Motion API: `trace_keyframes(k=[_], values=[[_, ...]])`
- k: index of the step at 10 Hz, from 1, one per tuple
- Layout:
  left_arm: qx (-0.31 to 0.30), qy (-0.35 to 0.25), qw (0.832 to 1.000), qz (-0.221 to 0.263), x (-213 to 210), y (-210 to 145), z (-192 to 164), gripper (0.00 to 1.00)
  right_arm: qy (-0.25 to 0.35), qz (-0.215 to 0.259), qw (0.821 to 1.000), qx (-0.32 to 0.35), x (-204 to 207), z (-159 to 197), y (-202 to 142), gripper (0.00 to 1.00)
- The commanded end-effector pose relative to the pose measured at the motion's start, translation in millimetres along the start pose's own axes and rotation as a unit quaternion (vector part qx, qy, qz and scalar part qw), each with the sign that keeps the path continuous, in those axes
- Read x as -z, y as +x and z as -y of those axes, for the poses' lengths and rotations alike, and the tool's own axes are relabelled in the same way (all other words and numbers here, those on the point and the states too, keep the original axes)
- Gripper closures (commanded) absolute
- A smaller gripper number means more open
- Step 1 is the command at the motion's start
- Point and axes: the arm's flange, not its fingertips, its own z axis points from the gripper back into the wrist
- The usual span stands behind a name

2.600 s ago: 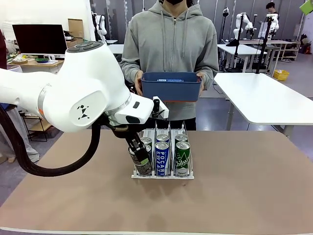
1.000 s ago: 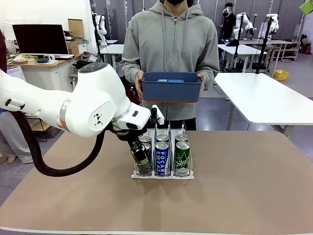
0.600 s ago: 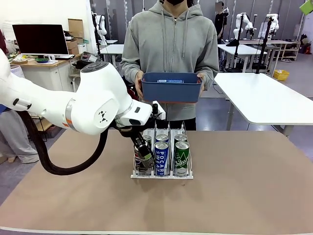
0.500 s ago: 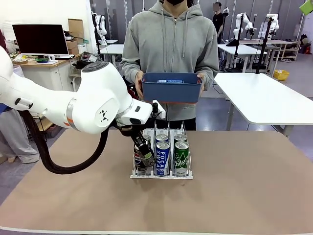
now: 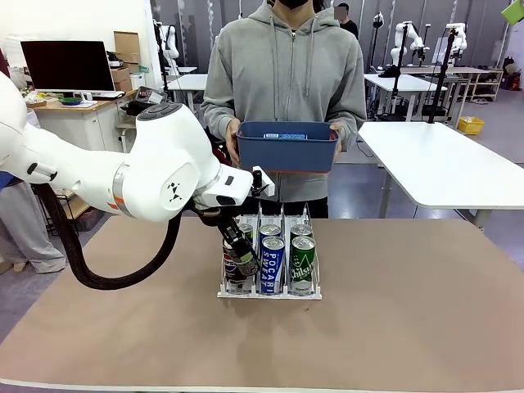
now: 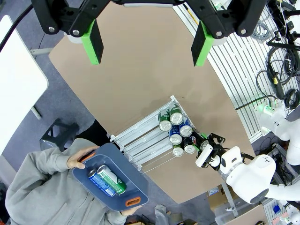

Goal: Fill the beverage cans into the dispenser.
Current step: Place the picked Pepsi coke in the line of the Automatic Can Dispenser with the same cans.

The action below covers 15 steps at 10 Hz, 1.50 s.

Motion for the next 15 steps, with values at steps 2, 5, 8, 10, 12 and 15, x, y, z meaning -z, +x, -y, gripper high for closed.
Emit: trace_keyframes(k=[2,5,8,10,12,15], values=[[-0.006,-0.018,1.0,-0.018,-0.1,-24.1,-13.9,0.42,0.007,0.01,1.0,0.0,3.3,-3.1,-2.8,0.0],[-0.001,-0.035,0.999,-0.017,-1.3,-24.9,-10.0,0.42,0.007,0.01,1.0,0.0,3.3,-3.1,-2.8,0.0],[-0.004,-0.027,0.999,-0.018,-0.9,-27.7,-12.5,0.42,0.007,0.01,1.0,0.0,3.3,-3.1,-2.8,0.0],[-0.007,-0.015,1.0,-0.011,2.1,-24.5,-19.8,0.42,0.007,0.01,1.0,0.0,3.3,-3.1,-2.8,0.0],[-0.012,0.012,1.0,-0.008,4.5,-19.0,-26.7,0.42,0.007,0.01,1.0,0.0,3.3,-3.1,-2.8,0.0],[-0.016,0.023,1.0,-0.013,10.8,-13.0,-37.4,0.42,0.007,0.01,1.0,0.0,3.3,-3.1,-2.8,0.0]])
